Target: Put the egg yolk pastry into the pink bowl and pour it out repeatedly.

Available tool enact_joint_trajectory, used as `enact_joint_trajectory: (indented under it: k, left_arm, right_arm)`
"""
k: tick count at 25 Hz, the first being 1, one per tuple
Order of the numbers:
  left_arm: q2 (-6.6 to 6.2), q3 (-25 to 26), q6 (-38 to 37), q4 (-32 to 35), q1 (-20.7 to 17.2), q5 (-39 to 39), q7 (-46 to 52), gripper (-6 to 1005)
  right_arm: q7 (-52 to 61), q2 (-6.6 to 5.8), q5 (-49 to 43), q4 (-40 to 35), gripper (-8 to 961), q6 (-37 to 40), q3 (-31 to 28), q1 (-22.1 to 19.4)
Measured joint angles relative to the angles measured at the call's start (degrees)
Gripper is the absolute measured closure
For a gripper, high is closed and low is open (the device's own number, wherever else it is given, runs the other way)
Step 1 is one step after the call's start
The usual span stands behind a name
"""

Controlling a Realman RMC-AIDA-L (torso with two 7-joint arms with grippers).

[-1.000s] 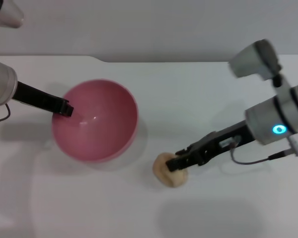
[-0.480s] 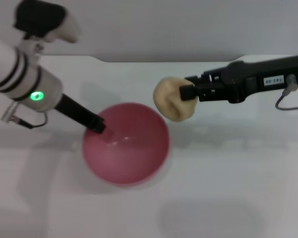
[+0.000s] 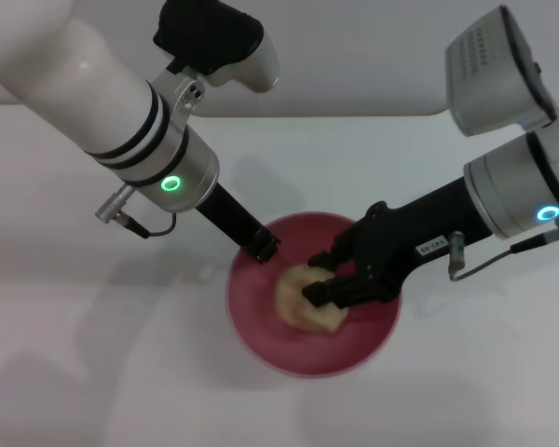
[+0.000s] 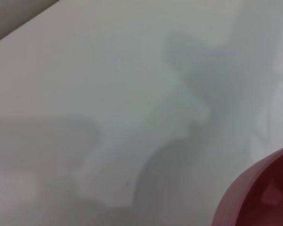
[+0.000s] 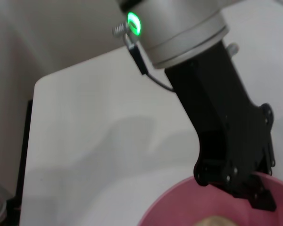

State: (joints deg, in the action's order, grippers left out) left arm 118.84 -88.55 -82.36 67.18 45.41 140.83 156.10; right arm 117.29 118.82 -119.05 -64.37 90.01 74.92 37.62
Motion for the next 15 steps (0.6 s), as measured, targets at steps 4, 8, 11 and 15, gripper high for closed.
enact_joint_trajectory:
  k: [4,8,11,15]
  left_arm:
    - [-0.06,0.30,0.01,0.00,-0.06,-0.01,0.02,1000]
    - [-0.26,0.46,0.32,-0.15,-0.45,0.03,0.02,1001]
    - [-0.30,-0.04,1.85,-0.04,-1.12,0.38,-0.34,1001]
    - [-0.45,-7.07,12.06,5.30,-6.17,-0.96,-1.01,1001]
  right_arm:
    - [3.43,-0.10,-0.07,-1.39,618,-0.04,-0.32,-0.33]
    - [6.95,-0.30,-0.30,-6.69,536,1.18,-2.43,-2.27]
    - [9.87,0.02,-0.54,-11.60,465,1.58,-6.88,-4.81]
    - [14.81,-0.03,-0.58,-12.57,418,2.65,-18.05,-6.97]
